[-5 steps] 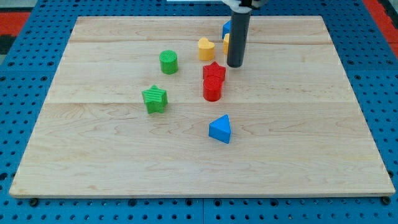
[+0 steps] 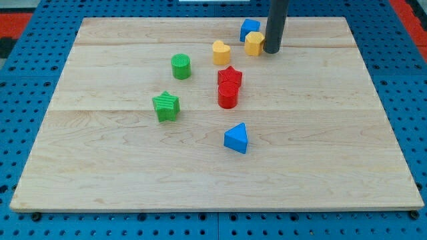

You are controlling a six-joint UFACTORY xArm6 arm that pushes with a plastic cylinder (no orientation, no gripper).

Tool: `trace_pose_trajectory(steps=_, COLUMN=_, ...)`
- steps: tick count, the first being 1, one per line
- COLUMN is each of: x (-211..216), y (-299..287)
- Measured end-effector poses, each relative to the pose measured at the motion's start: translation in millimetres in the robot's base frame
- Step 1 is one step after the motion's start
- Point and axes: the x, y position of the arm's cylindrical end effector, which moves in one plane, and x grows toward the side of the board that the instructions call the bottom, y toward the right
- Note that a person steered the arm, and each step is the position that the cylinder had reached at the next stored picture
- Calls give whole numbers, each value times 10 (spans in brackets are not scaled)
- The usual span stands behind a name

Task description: Slide the yellow hexagon to the top center

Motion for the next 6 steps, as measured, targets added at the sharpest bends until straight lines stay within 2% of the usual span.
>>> trace_pose_trajectory(steps=2, x=-29, y=-985)
trace_pose_trajectory(steps=4, x=-352, y=-974)
trace_pose_trajectory(steps=6, x=-212, y=-1085)
